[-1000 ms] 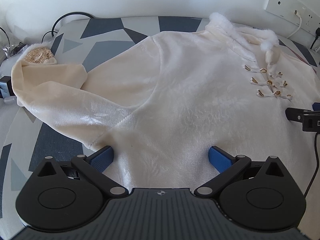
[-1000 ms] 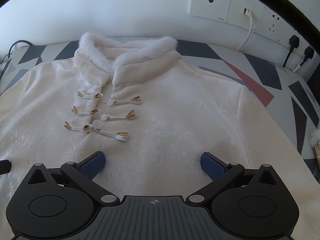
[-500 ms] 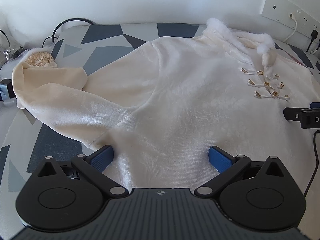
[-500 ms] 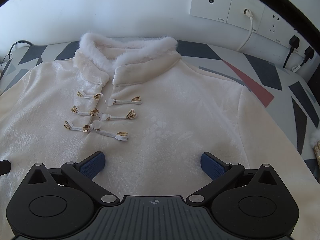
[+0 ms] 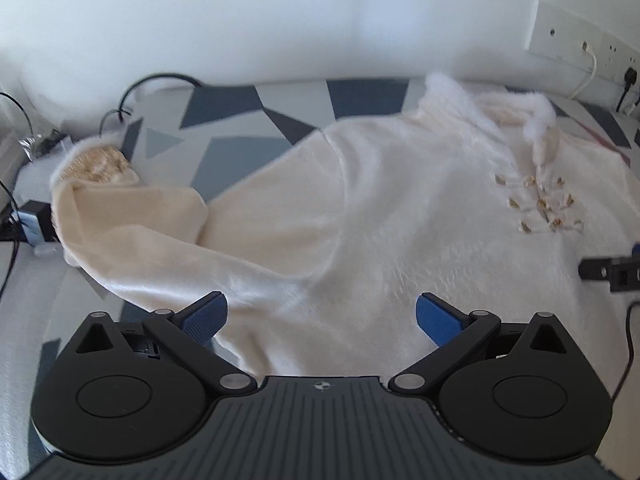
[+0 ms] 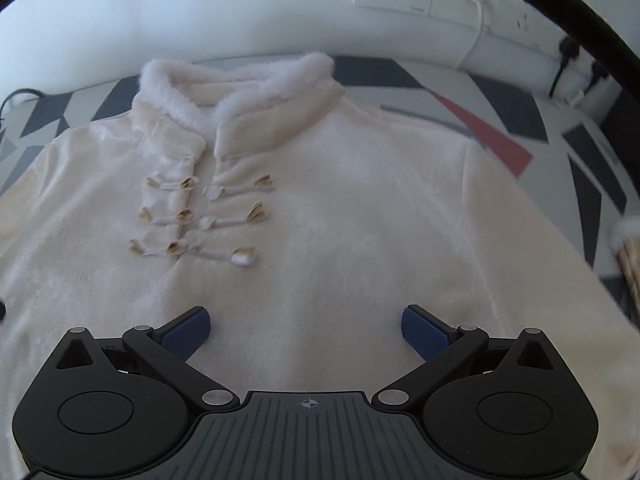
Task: Fold clothes
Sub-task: 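Grasp the gold-cuffed sleeve with the left tool and fold it across the coat body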
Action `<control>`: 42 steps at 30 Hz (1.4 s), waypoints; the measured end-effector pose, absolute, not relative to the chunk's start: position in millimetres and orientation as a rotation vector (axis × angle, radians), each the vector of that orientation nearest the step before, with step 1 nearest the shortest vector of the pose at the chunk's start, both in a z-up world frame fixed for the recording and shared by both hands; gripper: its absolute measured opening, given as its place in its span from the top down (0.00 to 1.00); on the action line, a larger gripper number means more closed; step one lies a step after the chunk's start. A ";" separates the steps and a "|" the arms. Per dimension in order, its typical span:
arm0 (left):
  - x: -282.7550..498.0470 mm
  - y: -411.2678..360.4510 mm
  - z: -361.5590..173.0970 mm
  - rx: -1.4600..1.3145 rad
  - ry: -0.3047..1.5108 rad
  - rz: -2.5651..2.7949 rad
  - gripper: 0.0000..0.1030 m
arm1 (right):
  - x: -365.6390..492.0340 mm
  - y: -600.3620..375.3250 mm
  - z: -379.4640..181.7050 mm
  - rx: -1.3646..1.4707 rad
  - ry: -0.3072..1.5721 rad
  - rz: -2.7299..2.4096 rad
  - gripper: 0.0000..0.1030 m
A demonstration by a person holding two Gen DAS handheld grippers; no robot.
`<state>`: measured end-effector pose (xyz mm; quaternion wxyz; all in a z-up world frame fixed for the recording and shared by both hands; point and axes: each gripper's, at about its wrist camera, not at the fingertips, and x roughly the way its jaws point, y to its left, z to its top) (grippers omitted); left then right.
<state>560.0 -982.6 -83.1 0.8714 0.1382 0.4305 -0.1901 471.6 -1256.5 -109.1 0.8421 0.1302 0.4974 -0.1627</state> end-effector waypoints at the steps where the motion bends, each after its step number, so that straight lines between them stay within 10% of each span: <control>1: 562.7 -976.4 -76.0 0.295 0.861 -0.377 0.00 | 464.4 -1255.1 -105.7 0.305 1.041 -0.341 0.01; 17: 676.1 -861.0 -86.2 0.025 0.942 -0.017 0.19 | 389.2 -1279.7 -87.7 0.727 0.866 -0.639 0.01; 18: 678.8 -860.9 -89.3 -0.004 0.954 -0.020 0.25 | 387.4 -1282.0 -88.9 0.751 0.863 -0.654 0.01; 20: 679.6 -859.6 -89.0 -0.059 0.953 -0.025 0.85 | 385.3 -1285.4 -90.8 0.788 0.857 -0.675 0.01; 21: 678.3 -862.0 -86.4 -0.065 0.948 -0.003 0.93 | 384.1 -1285.8 -90.5 0.790 0.856 -0.679 0.01; 31: 582.9 -966.8 -6.1 0.160 0.627 -0.446 0.93 | 363.5 -1312.0 -82.3 0.800 0.785 -0.776 0.01; 36: 517.8 -1026.3 -42.4 0.336 0.781 -0.882 0.93 | 359.4 -1320.1 -84.4 0.802 0.785 -0.788 0.01; 42: 498.1 -1026.8 -82.5 0.388 0.900 -0.927 0.68 | 366.9 -1312.4 -86.5 0.745 0.813 -0.729 0.03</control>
